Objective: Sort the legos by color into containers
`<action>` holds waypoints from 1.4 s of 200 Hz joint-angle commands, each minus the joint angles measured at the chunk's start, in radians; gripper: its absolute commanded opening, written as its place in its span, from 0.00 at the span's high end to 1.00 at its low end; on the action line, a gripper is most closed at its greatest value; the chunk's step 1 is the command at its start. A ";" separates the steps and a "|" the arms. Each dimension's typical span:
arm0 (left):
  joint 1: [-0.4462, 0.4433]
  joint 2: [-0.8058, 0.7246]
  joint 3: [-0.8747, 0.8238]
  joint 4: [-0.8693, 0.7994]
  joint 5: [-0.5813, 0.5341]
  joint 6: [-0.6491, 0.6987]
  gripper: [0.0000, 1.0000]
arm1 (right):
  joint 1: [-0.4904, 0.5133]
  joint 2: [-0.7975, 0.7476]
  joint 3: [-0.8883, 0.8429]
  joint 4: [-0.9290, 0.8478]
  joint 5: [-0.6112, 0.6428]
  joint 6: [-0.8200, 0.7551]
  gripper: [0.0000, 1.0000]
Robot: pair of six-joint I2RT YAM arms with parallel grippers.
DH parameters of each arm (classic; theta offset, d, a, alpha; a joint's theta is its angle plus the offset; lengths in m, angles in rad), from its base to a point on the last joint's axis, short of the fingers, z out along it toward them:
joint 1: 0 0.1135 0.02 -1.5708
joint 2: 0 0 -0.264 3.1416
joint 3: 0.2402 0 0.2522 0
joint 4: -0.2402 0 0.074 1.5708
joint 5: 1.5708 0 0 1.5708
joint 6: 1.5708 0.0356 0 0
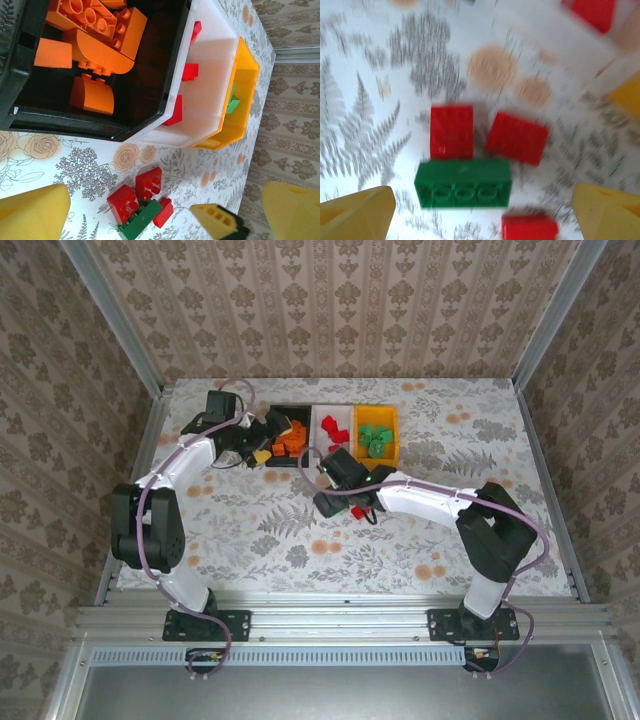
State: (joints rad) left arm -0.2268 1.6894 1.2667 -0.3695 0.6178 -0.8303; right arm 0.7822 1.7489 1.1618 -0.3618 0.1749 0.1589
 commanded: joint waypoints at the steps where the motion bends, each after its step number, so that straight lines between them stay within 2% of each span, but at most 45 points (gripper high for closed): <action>1: -0.009 -0.022 0.026 -0.002 0.008 0.019 0.00 | 0.018 0.022 -0.018 0.014 -0.039 -0.006 0.06; 36: -0.009 -0.017 0.030 -0.003 0.010 0.019 0.00 | 0.017 0.075 -0.028 0.051 -0.064 0.009 0.04; 82: -0.011 -0.016 0.030 -0.006 0.011 0.020 0.00 | 0.018 0.134 -0.015 0.085 -0.035 0.040 0.03; 110: -0.008 -0.019 0.031 -0.006 0.011 0.021 0.00 | 0.018 0.153 -0.017 0.097 0.004 0.065 0.10; 157: -0.008 -0.022 0.031 -0.005 0.014 0.017 0.00 | 0.019 0.104 -0.062 0.128 0.046 0.063 0.29; 187: -0.010 -0.022 0.030 -0.003 0.013 0.016 0.00 | 0.025 0.037 -0.091 0.121 0.050 0.066 0.32; 217: -0.015 -0.023 0.026 0.005 0.017 0.007 0.00 | 0.021 -0.070 -0.144 0.119 0.106 0.053 0.31; 235: -0.026 -0.025 0.023 0.011 0.017 0.003 0.00 | -0.006 -0.128 -0.135 0.102 0.126 0.026 0.31; 250: -0.037 -0.024 0.024 0.013 0.016 0.003 0.00 | -0.071 -0.141 -0.083 0.080 0.140 -0.001 0.31; 277: -0.079 -0.005 0.022 0.018 0.017 0.006 0.00 | -0.228 -0.049 0.079 0.054 0.142 -0.040 0.32; 280: -0.086 -0.002 0.023 0.019 0.043 0.006 0.00 | -0.241 -0.031 0.098 0.050 0.140 -0.047 0.32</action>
State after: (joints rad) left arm -0.2722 1.6894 1.2667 -0.3637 0.6189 -0.8303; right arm 0.6575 1.6447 1.1172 -0.2737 0.2642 0.1673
